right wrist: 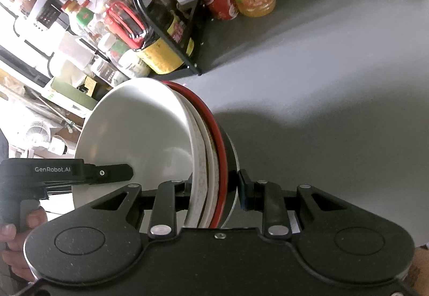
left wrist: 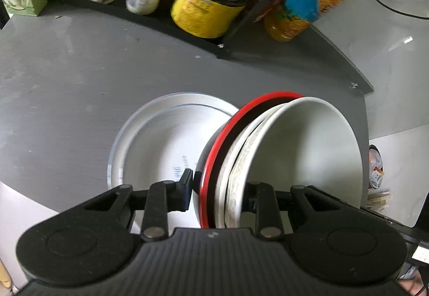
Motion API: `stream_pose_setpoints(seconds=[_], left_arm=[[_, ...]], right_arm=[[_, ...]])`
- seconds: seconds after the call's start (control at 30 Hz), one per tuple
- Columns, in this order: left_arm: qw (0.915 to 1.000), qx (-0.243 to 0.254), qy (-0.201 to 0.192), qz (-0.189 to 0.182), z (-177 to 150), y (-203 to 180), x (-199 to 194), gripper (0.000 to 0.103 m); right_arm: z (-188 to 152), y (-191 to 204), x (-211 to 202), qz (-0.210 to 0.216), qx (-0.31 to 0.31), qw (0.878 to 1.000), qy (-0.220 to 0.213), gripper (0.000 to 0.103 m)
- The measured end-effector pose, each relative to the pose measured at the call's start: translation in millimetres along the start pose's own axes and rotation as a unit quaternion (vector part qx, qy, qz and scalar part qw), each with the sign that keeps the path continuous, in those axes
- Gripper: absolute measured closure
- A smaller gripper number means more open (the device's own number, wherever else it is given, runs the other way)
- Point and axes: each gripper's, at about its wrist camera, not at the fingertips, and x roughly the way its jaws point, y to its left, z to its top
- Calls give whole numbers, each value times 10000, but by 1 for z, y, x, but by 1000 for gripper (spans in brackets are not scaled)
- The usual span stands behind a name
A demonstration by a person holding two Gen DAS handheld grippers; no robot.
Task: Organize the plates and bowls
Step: 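Lift the bowl stack with both grippers and carry it over the plates, then lower the bowl stack onto the 'BAKERY' plate and open both grippers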
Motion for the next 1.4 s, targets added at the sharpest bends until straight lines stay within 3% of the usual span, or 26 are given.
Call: stream_pose_setpoints(seconds=[0.4,0.97,1.1,1.17,1.2,1.4], left_arm=[[9994,105,320,57,23,39,12,76],[9972,458,559,-179,31,54,26,74],[9973,581,424,-124,28,50,21,74],[9973,651,321,-112,27,46,17,70],[9971,695,299,-79,27,43,16,69],[9949,1002,62,125,24,27,-2,48]], right_arm=[[-8,16,32,-132,513,9985,114,76],[-22,18,37,-257,1066,9940,-44,73],[-24,21,30,-263,1158,9928,-175,69],[-24,27,26,-293,1018,9940,-272,63],[-25,29,22,-283,996,9941,-327,55],[-29,35,-3,-350,976,9922,-694,40]])
